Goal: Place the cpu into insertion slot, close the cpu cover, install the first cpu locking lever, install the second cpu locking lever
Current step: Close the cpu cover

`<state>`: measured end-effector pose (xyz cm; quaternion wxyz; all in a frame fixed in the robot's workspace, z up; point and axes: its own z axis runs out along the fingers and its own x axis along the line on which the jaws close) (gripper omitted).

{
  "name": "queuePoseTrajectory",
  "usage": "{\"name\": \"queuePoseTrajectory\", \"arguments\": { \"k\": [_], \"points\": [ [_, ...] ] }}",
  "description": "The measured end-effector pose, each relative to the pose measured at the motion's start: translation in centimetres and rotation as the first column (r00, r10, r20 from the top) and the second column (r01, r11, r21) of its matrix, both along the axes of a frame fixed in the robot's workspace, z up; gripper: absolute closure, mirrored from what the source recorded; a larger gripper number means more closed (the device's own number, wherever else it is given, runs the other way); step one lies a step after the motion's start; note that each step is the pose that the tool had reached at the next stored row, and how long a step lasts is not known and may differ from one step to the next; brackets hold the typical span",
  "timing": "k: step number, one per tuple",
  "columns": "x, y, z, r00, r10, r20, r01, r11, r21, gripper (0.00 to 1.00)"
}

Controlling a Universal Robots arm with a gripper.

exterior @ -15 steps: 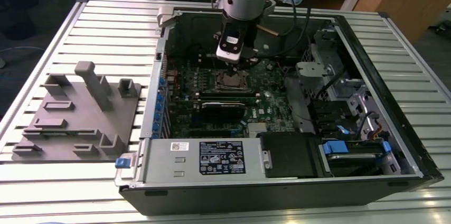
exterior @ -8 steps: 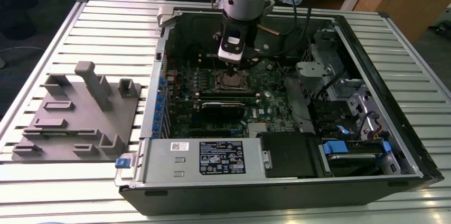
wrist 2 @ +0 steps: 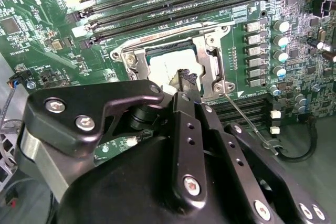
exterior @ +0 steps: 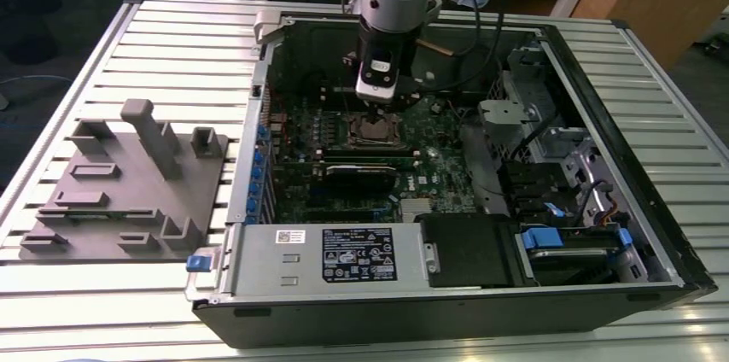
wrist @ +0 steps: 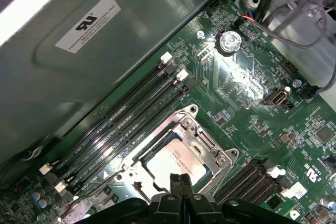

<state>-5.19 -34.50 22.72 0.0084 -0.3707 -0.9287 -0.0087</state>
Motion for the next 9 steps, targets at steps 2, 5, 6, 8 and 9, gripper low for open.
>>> {"name": "queuePoseTrajectory", "arguments": {
  "k": [2, 5, 6, 8, 9],
  "points": [
    [0.00, 0.00, 0.00, 1.0000, 0.001, 0.0000, -0.001, 1.0000, 0.0000, 0.89],
    [0.00, 0.00, 0.00, 1.0000, 0.002, 0.0000, -0.002, 1.0000, 0.0000, 0.89],
    [0.00, 0.00, 0.00, 1.0000, 0.002, 0.0000, -0.002, 1.0000, 0.0000, 0.89],
    [0.00, 0.00, 0.00, 1.0000, 0.002, 0.0000, -0.002, 1.0000, 0.0000, 0.89],
    [0.00, 0.00, 0.00, 1.0000, 0.002, 0.0000, -0.002, 1.0000, 0.0000, 0.89]
  ]
}}
